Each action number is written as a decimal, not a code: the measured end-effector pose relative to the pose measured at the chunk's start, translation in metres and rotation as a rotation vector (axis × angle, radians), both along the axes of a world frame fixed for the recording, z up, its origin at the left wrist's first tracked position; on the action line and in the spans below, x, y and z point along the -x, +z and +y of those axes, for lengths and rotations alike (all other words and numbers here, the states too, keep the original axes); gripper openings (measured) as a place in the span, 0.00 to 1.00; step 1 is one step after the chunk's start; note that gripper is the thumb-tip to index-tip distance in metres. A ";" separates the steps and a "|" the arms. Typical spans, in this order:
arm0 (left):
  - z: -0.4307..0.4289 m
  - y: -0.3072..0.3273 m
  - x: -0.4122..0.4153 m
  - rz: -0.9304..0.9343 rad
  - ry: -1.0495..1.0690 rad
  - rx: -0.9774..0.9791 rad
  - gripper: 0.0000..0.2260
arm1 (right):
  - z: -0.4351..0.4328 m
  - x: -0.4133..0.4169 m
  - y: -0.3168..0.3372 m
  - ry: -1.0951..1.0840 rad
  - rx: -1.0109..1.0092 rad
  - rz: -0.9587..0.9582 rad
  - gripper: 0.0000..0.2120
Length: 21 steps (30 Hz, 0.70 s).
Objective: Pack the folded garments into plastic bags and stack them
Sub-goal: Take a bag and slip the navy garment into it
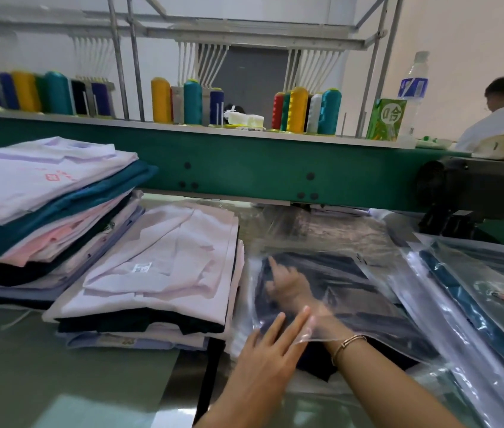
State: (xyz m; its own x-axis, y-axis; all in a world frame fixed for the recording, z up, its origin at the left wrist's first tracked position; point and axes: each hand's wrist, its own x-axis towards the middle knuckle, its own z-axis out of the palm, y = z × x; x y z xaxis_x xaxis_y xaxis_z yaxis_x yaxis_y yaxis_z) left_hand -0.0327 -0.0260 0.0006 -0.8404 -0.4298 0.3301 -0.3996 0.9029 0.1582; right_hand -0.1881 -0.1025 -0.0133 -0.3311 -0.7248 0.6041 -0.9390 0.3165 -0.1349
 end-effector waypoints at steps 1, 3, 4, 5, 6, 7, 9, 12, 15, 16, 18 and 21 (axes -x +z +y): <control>-0.004 -0.007 0.000 0.017 0.005 0.056 0.29 | -0.015 0.005 0.002 0.089 -0.182 0.055 0.19; -0.006 -0.018 0.002 0.037 0.049 0.171 0.24 | -0.042 0.016 0.016 0.069 -0.389 0.080 0.21; -0.007 -0.020 0.003 0.048 0.054 0.207 0.23 | -0.051 0.027 0.019 0.015 -0.321 0.153 0.19; -0.007 -0.019 0.004 0.080 0.058 0.261 0.22 | -0.056 0.023 0.017 0.049 -0.308 0.093 0.18; -0.008 -0.020 0.006 0.115 0.066 0.301 0.21 | -0.060 0.025 0.011 0.073 -0.320 0.033 0.18; -0.010 -0.021 0.008 0.136 0.079 0.322 0.20 | -0.064 0.024 -0.001 0.088 -0.386 0.006 0.18; -0.012 -0.019 0.009 0.150 0.087 0.323 0.20 | -0.070 0.023 -0.004 0.061 -0.449 -0.035 0.21; -0.013 -0.020 0.007 0.158 0.092 0.358 0.20 | -0.075 0.030 -0.002 0.065 -0.470 -0.085 0.25; -0.015 -0.023 0.007 0.167 0.105 0.391 0.20 | -0.052 0.010 0.010 0.091 -0.496 -0.179 0.25; -0.016 -0.024 0.007 0.157 0.100 0.381 0.20 | -0.034 0.008 0.012 0.171 -0.467 -0.298 0.23; -0.016 -0.023 0.005 0.163 0.073 0.333 0.20 | 0.016 0.008 0.013 0.291 -0.427 -0.615 0.16; -0.015 -0.022 -0.002 0.136 0.000 0.286 0.29 | 0.055 0.005 0.024 0.392 -0.510 -0.468 0.17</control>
State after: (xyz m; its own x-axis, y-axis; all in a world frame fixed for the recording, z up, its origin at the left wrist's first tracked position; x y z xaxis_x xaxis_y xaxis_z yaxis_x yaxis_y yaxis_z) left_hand -0.0305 -0.0412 -0.0209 -0.7805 -0.3032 0.5467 -0.3923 0.9185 -0.0507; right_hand -0.1926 -0.0476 0.0104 -0.1322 -0.9908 0.0276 -0.8761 0.1037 -0.4708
